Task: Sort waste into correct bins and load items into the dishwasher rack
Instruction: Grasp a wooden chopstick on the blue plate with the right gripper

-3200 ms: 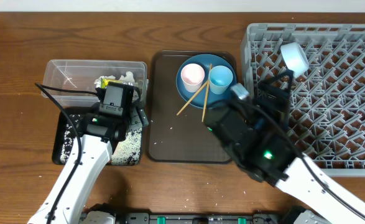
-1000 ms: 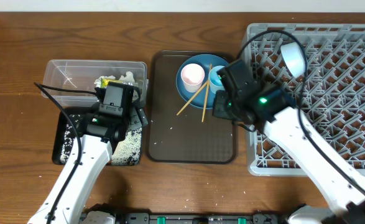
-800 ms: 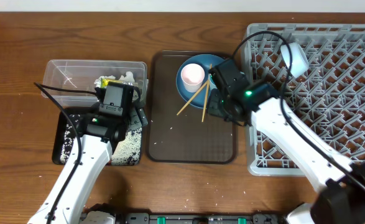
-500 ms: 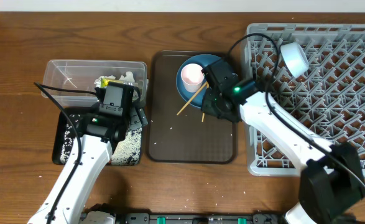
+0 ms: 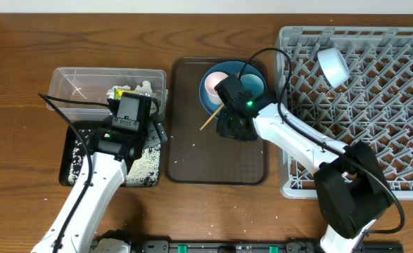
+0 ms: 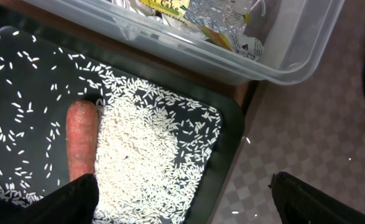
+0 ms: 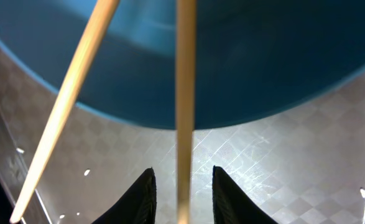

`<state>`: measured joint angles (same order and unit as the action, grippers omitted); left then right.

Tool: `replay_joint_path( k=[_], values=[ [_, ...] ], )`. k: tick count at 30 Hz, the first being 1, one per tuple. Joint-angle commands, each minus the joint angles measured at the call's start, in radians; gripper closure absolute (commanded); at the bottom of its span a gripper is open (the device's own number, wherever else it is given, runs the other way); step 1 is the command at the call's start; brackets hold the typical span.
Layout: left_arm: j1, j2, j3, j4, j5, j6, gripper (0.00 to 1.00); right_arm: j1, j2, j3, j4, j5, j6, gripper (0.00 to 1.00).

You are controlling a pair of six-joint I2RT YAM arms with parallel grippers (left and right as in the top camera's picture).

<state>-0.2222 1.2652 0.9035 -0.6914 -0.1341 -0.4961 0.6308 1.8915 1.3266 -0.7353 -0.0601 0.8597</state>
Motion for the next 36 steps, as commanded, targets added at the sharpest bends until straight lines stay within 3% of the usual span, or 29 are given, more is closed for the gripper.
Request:
replay_joint_path(
  k=[1,9,16,22,36],
  values=[
    [0.006,-0.012,-0.003,0.0,-0.014,0.012,0.09,0.012,0.006,-0.002,0.0,-0.004,0.016,0.74],
    [0.006,-0.012,-0.003,0.0,-0.014,0.012,0.09,0.004,0.006,-0.002,-0.039,0.007,0.016,0.86],
    [0.006,-0.012,-0.003,0.001,-0.008,0.012,0.09,0.004,0.006,-0.002,-0.047,0.006,0.015,0.87],
    [0.006,-0.012,-0.003,0.001,-0.008,0.012,0.09,0.003,0.001,-0.001,-0.047,0.006,0.014,0.98],
    [0.006,-0.012,-0.003,0.003,-0.008,0.012,0.09,0.003,-0.117,-0.001,-0.092,-0.001,-0.055,0.99]
  ],
)
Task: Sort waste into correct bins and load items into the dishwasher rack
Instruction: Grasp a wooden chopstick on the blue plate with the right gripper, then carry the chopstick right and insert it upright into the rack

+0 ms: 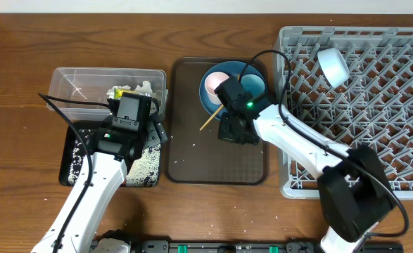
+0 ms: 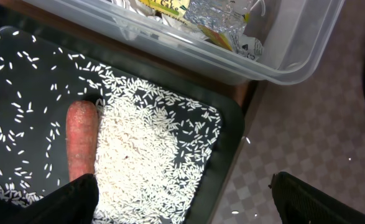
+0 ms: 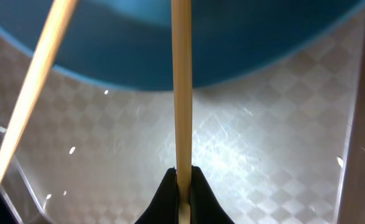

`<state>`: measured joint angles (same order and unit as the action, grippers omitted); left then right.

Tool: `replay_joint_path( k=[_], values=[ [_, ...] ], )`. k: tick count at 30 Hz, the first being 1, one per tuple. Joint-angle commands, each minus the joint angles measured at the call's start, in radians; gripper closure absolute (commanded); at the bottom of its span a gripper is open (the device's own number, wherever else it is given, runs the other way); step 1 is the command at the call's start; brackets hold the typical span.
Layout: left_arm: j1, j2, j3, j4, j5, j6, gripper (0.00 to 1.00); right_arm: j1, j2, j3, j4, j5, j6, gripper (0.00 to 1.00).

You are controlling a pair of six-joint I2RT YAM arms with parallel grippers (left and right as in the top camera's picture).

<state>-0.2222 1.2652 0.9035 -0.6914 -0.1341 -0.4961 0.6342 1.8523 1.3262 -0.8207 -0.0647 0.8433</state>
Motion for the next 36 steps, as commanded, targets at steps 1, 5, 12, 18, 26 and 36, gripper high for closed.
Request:
replay_joint_path(
  k=[1,5,12,18,26,36],
  values=[
    [0.006,-0.012,-0.003,0.003,-0.008,0.012,0.09,-0.001,-0.099,0.0,-0.01,0.004,-0.05,0.99],
    [0.006,-0.012,-0.003,0.004,-0.008,0.012,0.09,-0.001,-0.186,0.0,-0.021,0.003,-0.087,0.99],
    [0.006,-0.012,-0.003,0.003,-0.008,0.012,0.09,-0.009,-0.337,0.0,-0.098,0.005,-0.145,0.99],
    [0.006,-0.012,-0.003,0.003,-0.008,0.012,0.09,-0.082,-0.441,0.0,-0.256,0.042,-0.288,0.99],
    [0.006,-0.012,-0.003,0.003,-0.008,0.012,0.09,-0.215,-0.446,-0.001,-0.388,0.069,-0.496,0.99],
    [0.006,-0.012,-0.003,0.003,-0.008,0.012,0.09,-0.268,-0.416,-0.002,-0.411,0.196,-0.537,0.99]
  ],
)
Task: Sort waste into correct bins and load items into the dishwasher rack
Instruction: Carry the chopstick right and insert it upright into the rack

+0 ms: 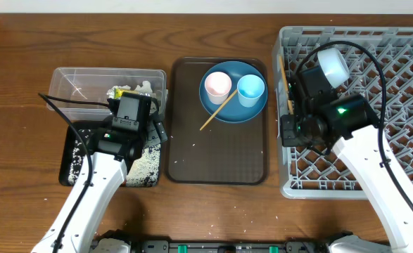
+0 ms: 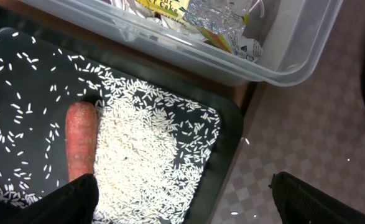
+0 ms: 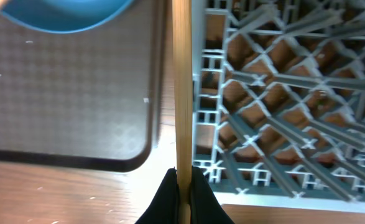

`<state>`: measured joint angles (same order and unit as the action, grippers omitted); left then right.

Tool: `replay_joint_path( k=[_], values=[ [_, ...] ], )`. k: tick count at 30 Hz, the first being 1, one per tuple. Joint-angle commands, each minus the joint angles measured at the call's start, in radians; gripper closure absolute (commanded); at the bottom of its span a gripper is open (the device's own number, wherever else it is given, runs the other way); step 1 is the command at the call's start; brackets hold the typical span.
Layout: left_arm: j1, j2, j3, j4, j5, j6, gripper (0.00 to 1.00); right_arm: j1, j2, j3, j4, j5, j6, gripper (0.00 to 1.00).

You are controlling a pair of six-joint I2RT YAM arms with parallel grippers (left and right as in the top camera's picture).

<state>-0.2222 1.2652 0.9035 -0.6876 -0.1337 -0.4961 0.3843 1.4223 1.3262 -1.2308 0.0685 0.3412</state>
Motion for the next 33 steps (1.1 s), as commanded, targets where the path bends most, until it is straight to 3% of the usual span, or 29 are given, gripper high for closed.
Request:
replay_joint_path(
  k=[1,16,33],
  values=[
    [0.006,-0.012,-0.003,0.0,-0.008,0.012,0.09,-0.02,0.018,-0.002,0.0,0.062,-0.034,0.99],
    [0.006,-0.012,-0.003,0.0,-0.008,0.012,0.09,-0.024,0.055,-0.002,-0.021,0.122,0.053,0.99],
    [0.006,-0.012,-0.003,0.0,-0.008,0.012,0.09,-0.026,0.055,-0.048,-0.001,0.187,0.054,0.99]
  ],
)
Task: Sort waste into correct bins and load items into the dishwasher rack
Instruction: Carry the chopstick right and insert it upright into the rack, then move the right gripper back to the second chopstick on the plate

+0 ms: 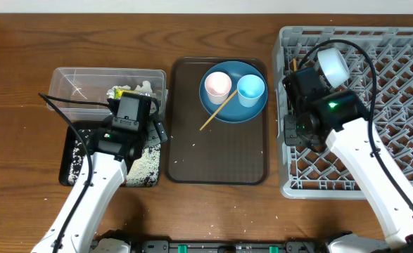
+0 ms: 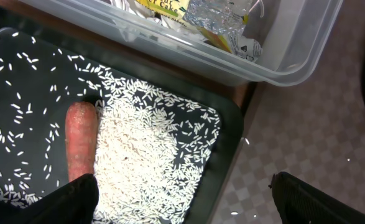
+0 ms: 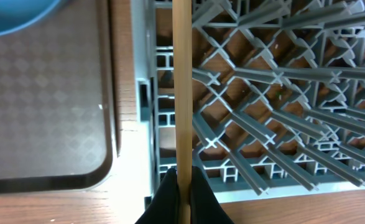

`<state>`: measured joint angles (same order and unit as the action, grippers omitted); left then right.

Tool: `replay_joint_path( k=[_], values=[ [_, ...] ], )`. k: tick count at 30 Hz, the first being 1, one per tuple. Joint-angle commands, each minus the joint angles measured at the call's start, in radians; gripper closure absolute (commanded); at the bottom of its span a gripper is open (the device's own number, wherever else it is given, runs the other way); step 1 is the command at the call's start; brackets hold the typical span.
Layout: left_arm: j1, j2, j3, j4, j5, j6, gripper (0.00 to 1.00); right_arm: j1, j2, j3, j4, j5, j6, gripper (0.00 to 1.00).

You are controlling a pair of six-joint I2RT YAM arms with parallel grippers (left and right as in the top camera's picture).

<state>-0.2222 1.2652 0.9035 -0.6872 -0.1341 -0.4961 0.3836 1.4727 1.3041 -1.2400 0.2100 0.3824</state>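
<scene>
My right gripper [image 3: 183, 186] is shut on a wooden chopstick [image 3: 183, 81], holding it over the left edge of the grey dishwasher rack [image 1: 375, 105]. A second chopstick [image 1: 219, 111] leans on the blue plate [image 1: 229, 109], which carries a pink cup [image 1: 217, 84] and a blue cup [image 1: 251, 88] on the brown tray [image 1: 217, 158]. A white bowl [image 1: 332, 65] lies in the rack. My left gripper [image 2: 182, 196] is open above the black tray [image 2: 229, 143] of rice [image 2: 148, 155] with a carrot piece [image 2: 81, 140], beside the clear bin [image 1: 86, 83] holding wrappers.
The brown tray lies between the black tray and the rack on the wooden table [image 1: 23, 63]. My right arm [image 1: 375, 169] stretches over the rack's left half. My left arm [image 1: 86, 197] comes up from the front left.
My right gripper has moved a little to the right with the chopstick, from over the gap between tray and rack to over the rack's left rim. The left arm has not moved.
My right gripper stood open around a chopstick by the blue plate. Then it was shut on that chopstick. Then it held it near the rack's left edge, and now over the rack's rim. The left gripper stayed open over the rice tray throughout.
</scene>
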Motion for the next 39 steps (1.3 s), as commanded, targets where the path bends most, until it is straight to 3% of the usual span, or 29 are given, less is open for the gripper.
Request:
replay_joint_path(
  k=[1,21,31,39],
  values=[
    [0.006,-0.012,-0.003,-0.001,-0.008,0.012,0.09,-0.025,0.005,-0.04,0.019,0.05,0.013,0.98],
    [0.006,-0.012,-0.003,-0.001,-0.008,0.012,0.09,-0.04,0.005,-0.205,0.209,0.052,0.013,0.96],
    [0.006,-0.012,-0.003,-0.001,-0.008,0.012,0.09,-0.04,0.005,-0.205,0.216,0.052,0.013,0.64],
    [0.006,-0.012,-0.003,0.0,-0.008,0.012,0.09,-0.04,0.005,-0.205,0.214,0.043,0.013,0.6]
  ],
)
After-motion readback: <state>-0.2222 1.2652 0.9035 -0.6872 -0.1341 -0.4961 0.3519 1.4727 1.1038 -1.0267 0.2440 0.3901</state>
